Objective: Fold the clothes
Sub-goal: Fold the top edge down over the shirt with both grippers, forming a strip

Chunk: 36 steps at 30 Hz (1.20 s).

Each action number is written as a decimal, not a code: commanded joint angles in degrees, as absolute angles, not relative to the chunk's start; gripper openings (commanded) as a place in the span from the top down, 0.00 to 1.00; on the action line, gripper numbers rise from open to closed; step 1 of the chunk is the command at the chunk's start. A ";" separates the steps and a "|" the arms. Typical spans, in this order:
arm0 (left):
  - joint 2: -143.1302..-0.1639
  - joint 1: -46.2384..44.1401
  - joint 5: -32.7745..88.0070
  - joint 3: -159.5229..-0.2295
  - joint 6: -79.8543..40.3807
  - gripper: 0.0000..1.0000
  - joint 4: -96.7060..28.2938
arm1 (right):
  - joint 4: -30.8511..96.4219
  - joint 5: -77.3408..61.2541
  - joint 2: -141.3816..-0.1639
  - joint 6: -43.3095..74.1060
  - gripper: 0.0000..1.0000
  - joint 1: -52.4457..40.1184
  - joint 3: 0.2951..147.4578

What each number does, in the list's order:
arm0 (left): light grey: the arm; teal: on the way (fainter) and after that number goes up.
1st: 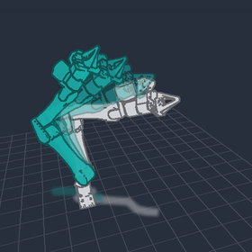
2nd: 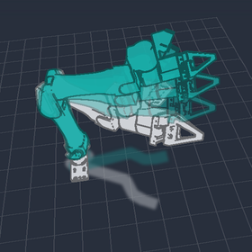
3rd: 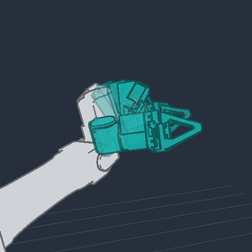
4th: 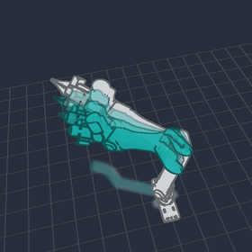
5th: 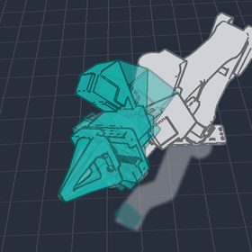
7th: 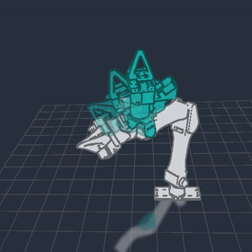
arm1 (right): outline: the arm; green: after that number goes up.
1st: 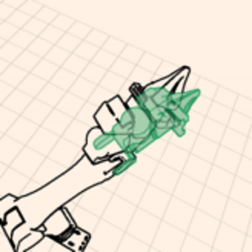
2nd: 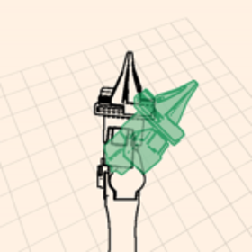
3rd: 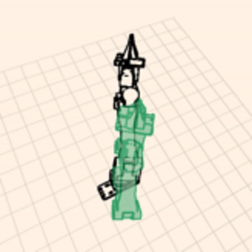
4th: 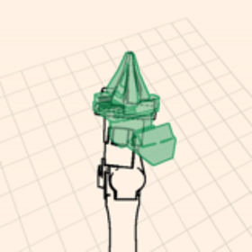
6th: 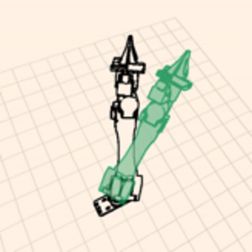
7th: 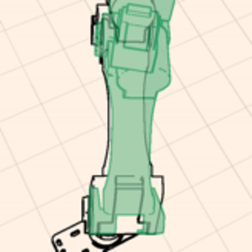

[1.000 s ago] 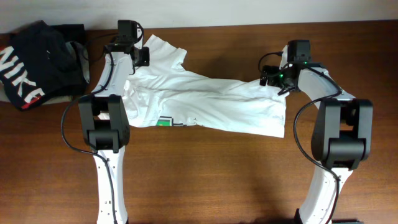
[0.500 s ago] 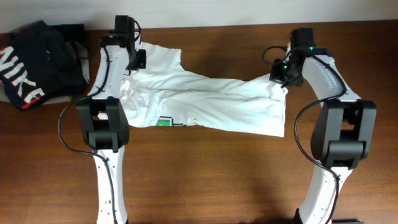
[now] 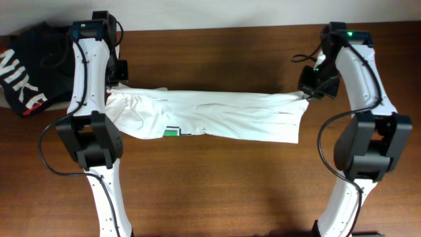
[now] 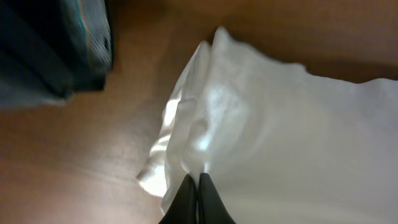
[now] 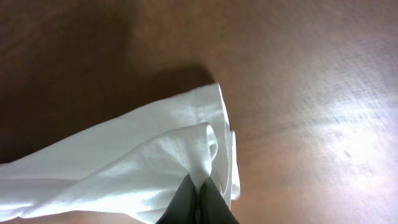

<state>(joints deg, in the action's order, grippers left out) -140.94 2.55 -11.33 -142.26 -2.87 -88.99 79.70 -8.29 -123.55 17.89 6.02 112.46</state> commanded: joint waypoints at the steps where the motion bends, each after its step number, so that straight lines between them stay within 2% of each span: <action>1: -139.17 3.05 -7.68 -142.30 -3.44 0.99 -92.75 | 83.33 -7.14 -120.27 16.73 0.96 5.87 113.51; 6: -139.17 3.05 -6.63 -133.91 -3.46 0.99 -96.73 | 88.51 -6.83 -120.27 13.74 0.96 2.90 110.87; 9: -139.17 3.05 -6.90 -125.12 -3.46 0.99 -94.89 | 86.04 -6.07 -120.27 13.78 0.96 2.26 105.45; 12: -139.17 4.29 -11.57 -116.42 -6.09 0.99 -89.93 | 80.97 2.87 -120.31 18.35 0.96 3.25 100.27; 16: -139.17 9.80 -13.10 -114.04 -6.83 0.98 -87.20 | 78.63 3.40 -120.31 18.52 0.96 6.42 99.53; 17: -139.17 10.20 -13.10 -114.04 -6.83 0.96 -87.20 | 78.63 3.05 -120.31 18.52 0.91 6.42 99.53; 19: -139.15 10.68 -13.28 -114.17 -6.83 0.87 -87.22 | 78.56 3.11 -120.31 18.50 0.45 6.04 99.55; 23: -139.00 10.66 -12.86 -120.33 -6.92 0.81 -92.25 | 81.08 0.54 -120.25 18.24 0.44 6.46 102.54; 27: -137.67 10.26 -12.27 -130.74 -8.62 0.79 -96.75 | 81.34 -17.47 -120.25 8.51 0.44 6.39 105.69; 29: -134.78 9.08 -4.86 -132.49 -8.45 0.76 -95.79 | 80.95 -25.06 -120.25 4.75 0.85 5.80 105.67; 30: -134.39 7.86 0.30 -132.46 -5.61 0.76 -95.35 | 80.42 -26.59 -120.27 4.67 0.95 4.56 105.67; 31: -134.39 6.61 3.62 -131.87 -2.66 0.76 -95.22 | 80.03 -26.50 -120.27 4.67 0.96 2.79 105.62; 34: -134.39 1.45 7.77 -127.07 -1.65 0.92 -92.92 | 76.90 -26.02 -120.38 5.41 0.96 -4.89 104.27; 36: -134.39 -1.76 7.73 -121.62 -1.65 0.99 -90.08 | 73.36 -20.08 -120.38 12.10 0.96 -8.69 100.75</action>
<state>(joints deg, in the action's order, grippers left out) -135.55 0.84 5.02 -126.74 -2.85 -92.05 75.46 -24.08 -121.75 7.44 -6.31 103.83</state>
